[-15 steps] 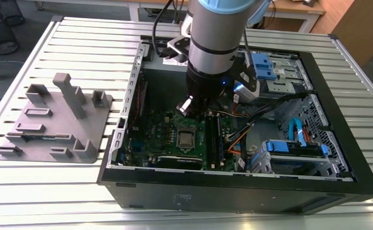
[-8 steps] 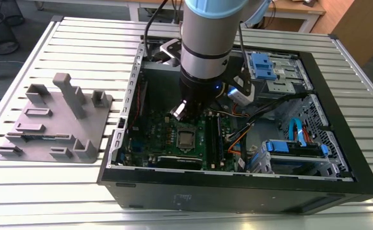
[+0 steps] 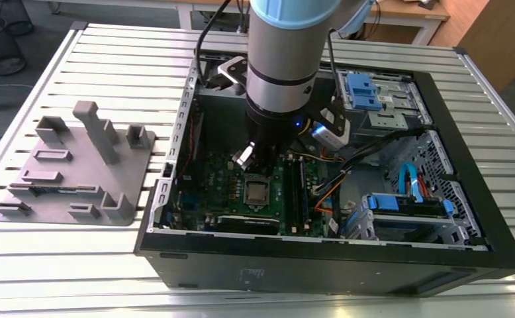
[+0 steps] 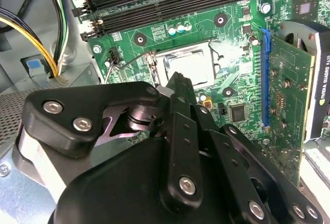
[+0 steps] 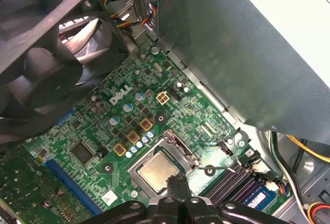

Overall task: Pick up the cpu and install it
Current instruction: 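Install the first cpu locking lever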

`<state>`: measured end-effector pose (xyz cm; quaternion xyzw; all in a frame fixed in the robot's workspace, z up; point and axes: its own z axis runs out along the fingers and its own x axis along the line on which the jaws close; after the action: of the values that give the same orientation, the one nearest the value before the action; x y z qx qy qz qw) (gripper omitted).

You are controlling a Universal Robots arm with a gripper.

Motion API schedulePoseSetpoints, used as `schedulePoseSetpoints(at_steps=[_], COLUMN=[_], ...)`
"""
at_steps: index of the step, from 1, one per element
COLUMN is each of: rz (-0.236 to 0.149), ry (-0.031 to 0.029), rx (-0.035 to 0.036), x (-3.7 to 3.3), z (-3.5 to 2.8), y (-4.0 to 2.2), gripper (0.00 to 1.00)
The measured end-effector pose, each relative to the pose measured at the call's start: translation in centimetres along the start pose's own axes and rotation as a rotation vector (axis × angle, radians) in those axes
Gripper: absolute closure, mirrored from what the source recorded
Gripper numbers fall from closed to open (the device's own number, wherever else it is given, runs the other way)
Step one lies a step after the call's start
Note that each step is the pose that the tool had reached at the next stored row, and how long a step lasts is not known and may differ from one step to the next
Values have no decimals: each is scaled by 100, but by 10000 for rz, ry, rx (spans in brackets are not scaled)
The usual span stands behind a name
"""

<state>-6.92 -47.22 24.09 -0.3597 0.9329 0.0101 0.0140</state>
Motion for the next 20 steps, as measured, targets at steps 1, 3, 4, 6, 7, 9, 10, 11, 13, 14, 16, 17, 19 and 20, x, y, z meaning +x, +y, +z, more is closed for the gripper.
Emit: schedulePoseSetpoints(at_steps=[1,3,4,6,7,9,10,11,13,14,16,17,19,20], rz=[0,0,0,0,0,0,0,0,0,1,0,0,1,1], ry=[0,0,0,0,0,1,1,-3,-3,-4,-6,-11,-18,-18], rx=[0,0,0,0,0,1,0,-2,-3,-4,-6,-11,-17,-17], x=[0,0,1,1,1,2,1,0,-1,-1,-2,-2,-2,-2], z=[0,0,0,0,0,-5,-14,-24,-53,-65,-78,-80,-82,-82], y=[0,0,0,1,1,0,1,1,1,1,2,2,2,2], gripper=[89,89,89,89,89,89,89,89,89,89,89,89,89,89])
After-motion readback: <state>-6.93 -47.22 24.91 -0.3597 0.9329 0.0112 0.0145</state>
